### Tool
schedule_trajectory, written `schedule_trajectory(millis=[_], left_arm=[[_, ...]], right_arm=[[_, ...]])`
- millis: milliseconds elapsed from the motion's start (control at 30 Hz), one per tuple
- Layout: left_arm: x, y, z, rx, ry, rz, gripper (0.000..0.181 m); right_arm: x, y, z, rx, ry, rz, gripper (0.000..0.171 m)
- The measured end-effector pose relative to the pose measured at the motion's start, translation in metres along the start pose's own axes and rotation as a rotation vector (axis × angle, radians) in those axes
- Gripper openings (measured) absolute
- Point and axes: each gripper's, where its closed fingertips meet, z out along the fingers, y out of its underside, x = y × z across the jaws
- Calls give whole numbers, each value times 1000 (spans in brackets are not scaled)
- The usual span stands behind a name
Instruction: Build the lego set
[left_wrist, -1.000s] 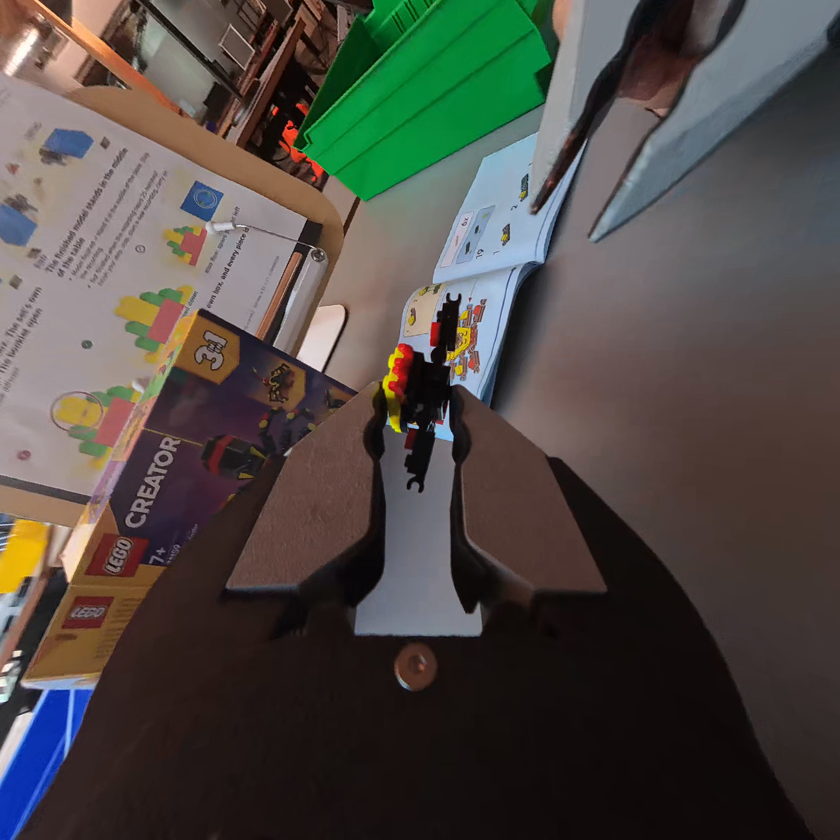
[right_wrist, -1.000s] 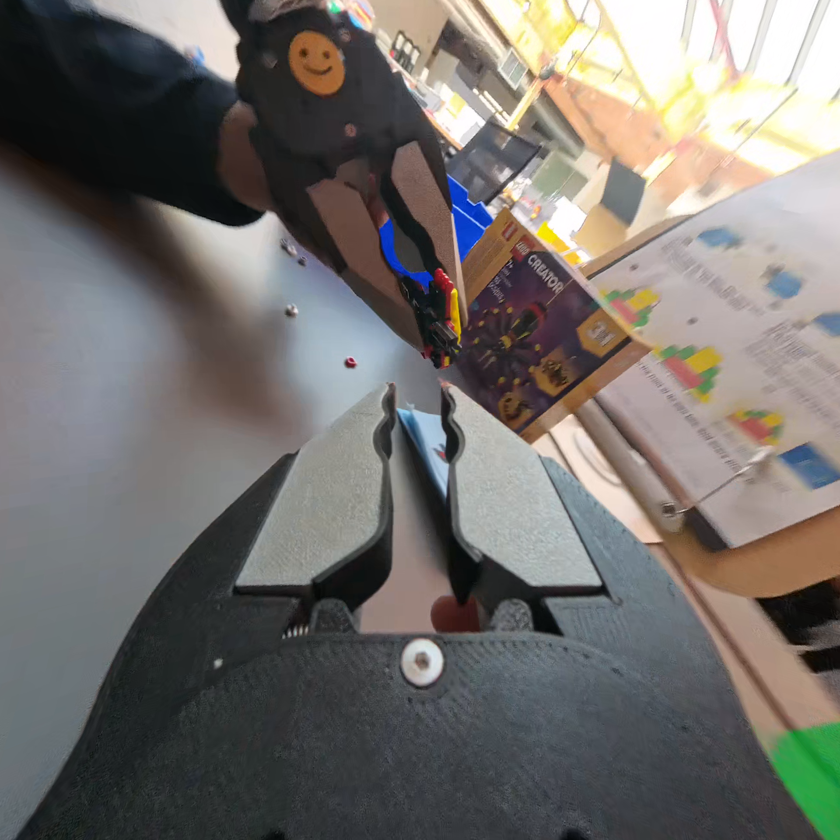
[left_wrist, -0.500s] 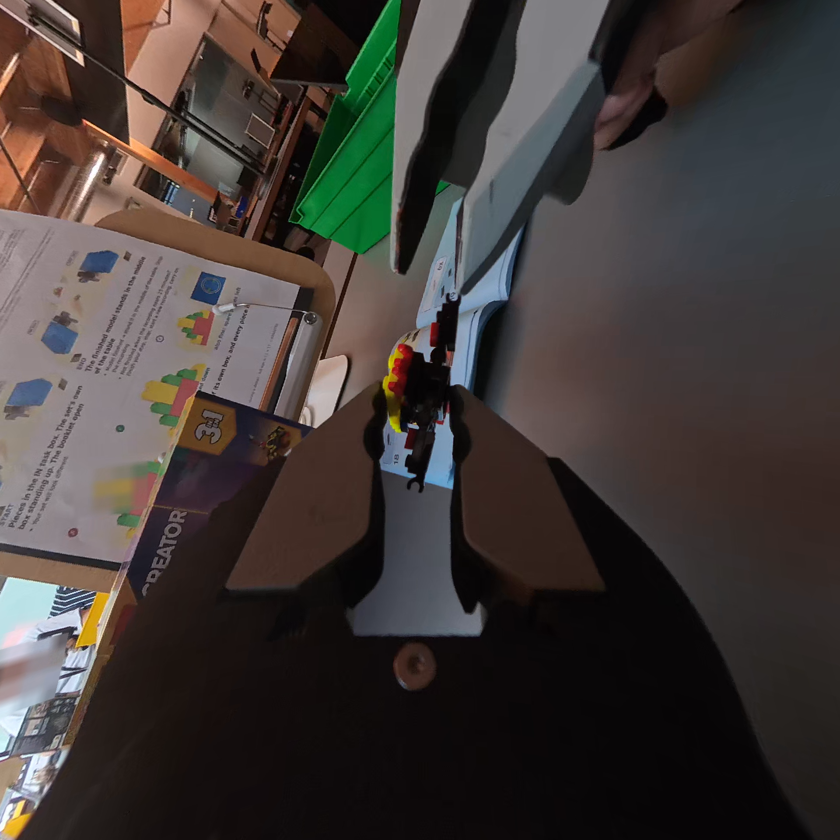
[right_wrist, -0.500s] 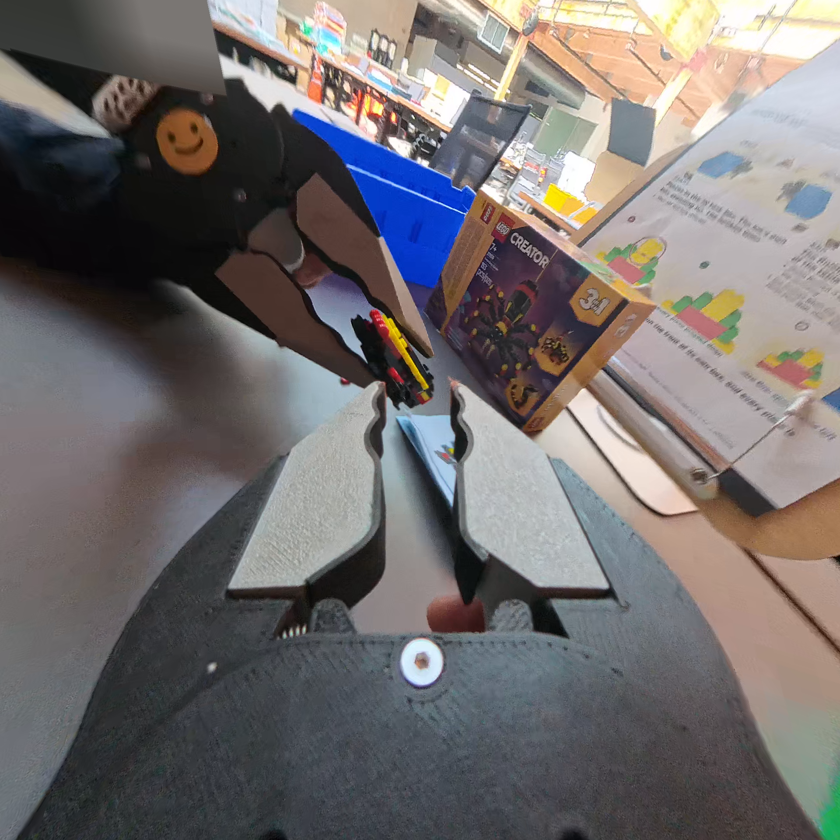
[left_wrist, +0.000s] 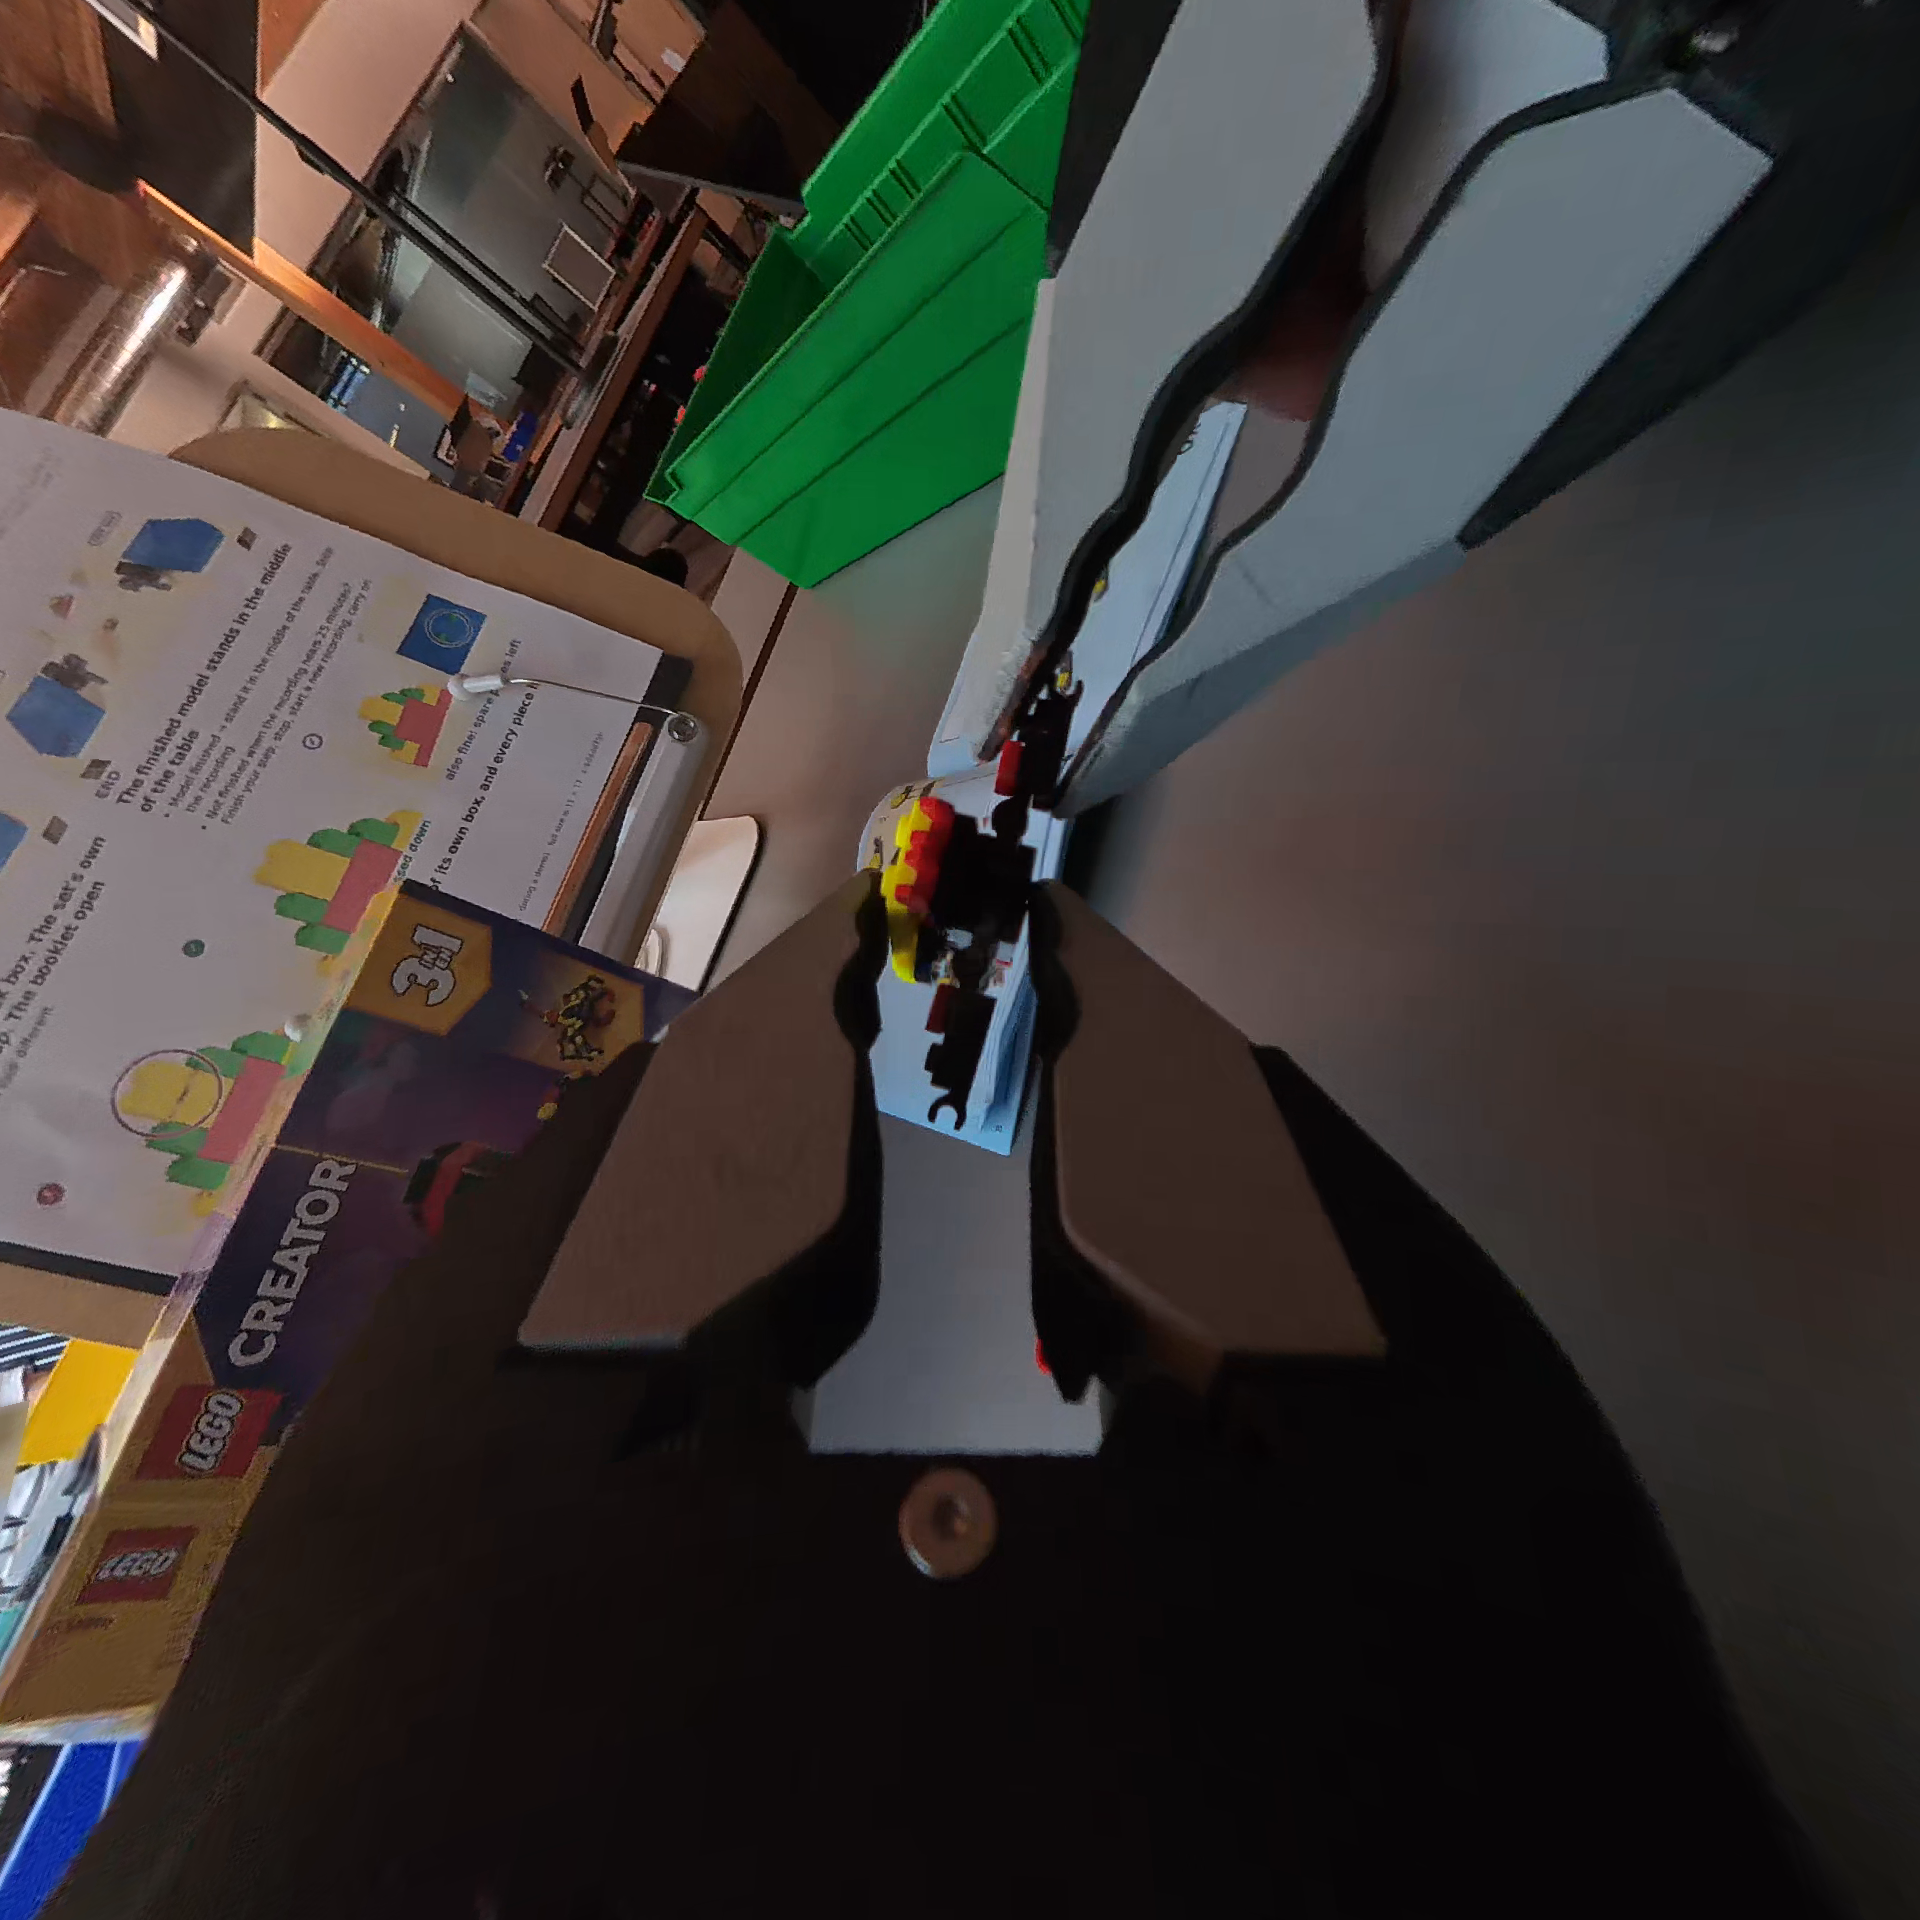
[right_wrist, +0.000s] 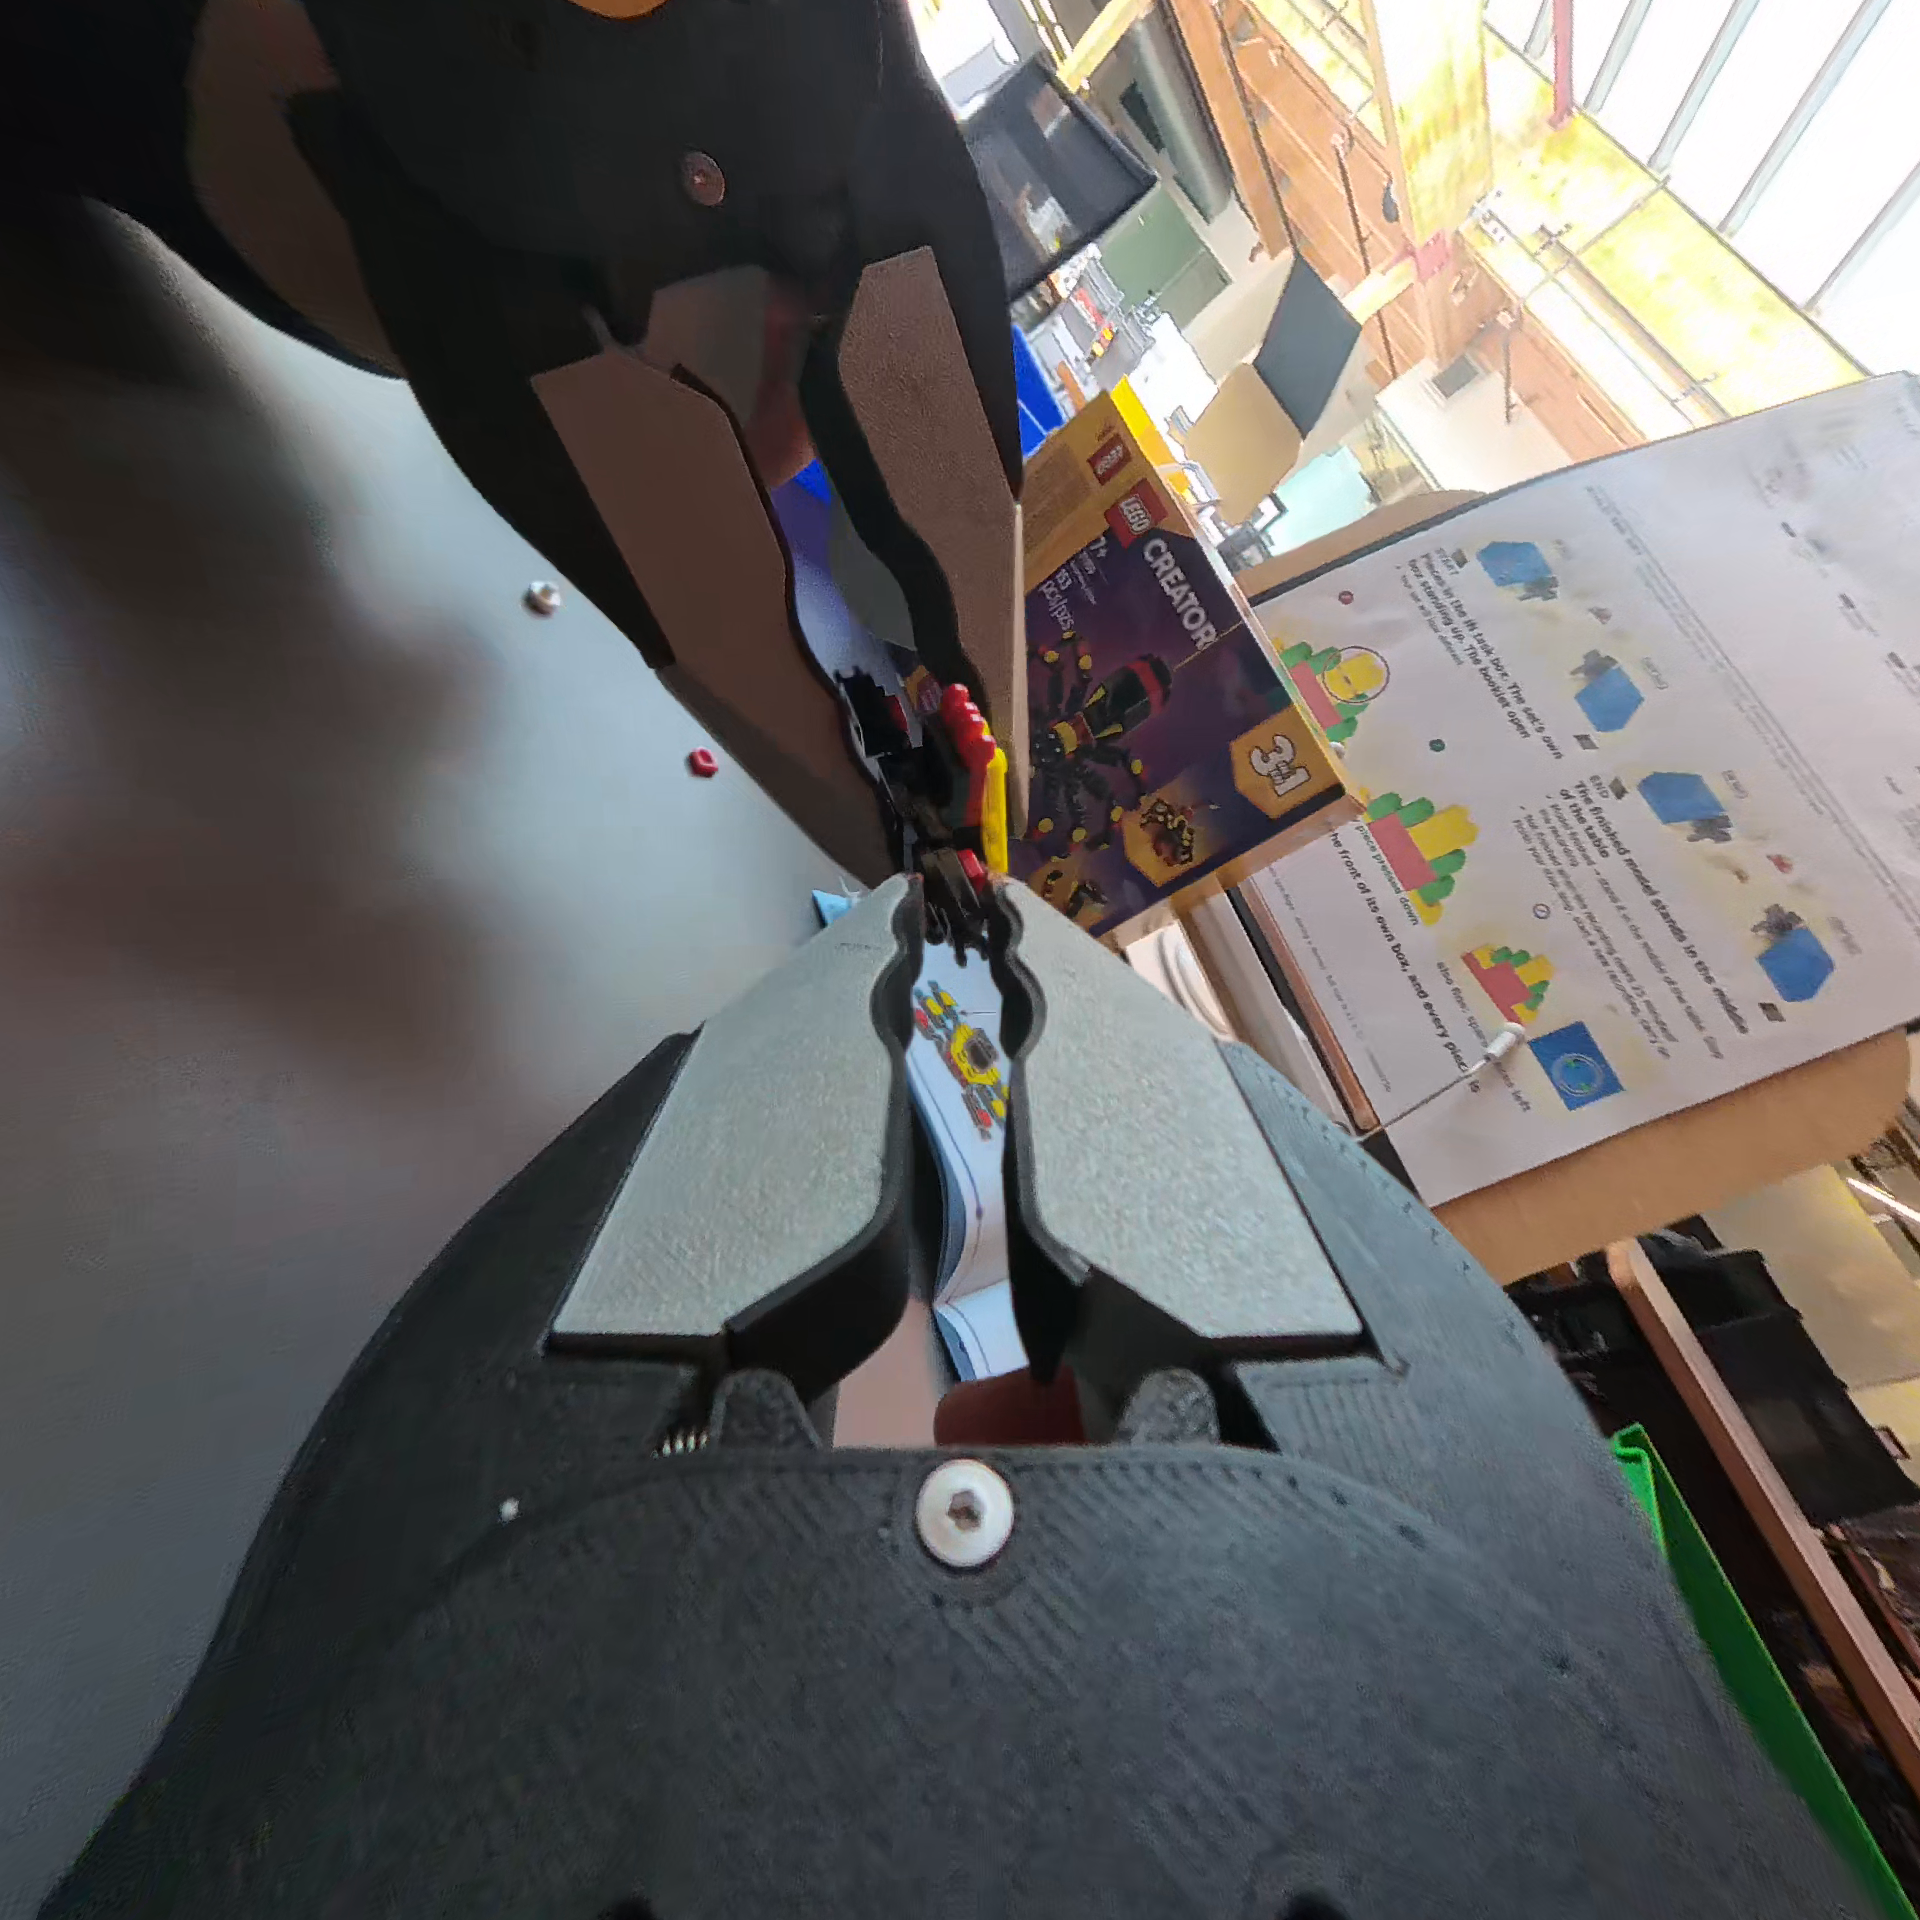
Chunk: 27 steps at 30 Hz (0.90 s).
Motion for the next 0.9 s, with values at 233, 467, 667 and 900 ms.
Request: schedule_trajectory(millis=[233, 467, 667, 900], left_arm=[[-9, 0, 0, -12, -36, -78, 24], [-9, 1, -1, -22, -39, -78, 24], [-10, 0, -3, -16, -53, -38, 24], [-9, -2, -4, -3, -55, -16, 24]], right_arm=[[5, -5, 2, -20, 81, 31, 7], [3, -5, 2, -18, 81, 1, 12], [9, -4, -2, -6, 87, 4, 14], [4, -8, -5, 16, 74, -47, 7]])
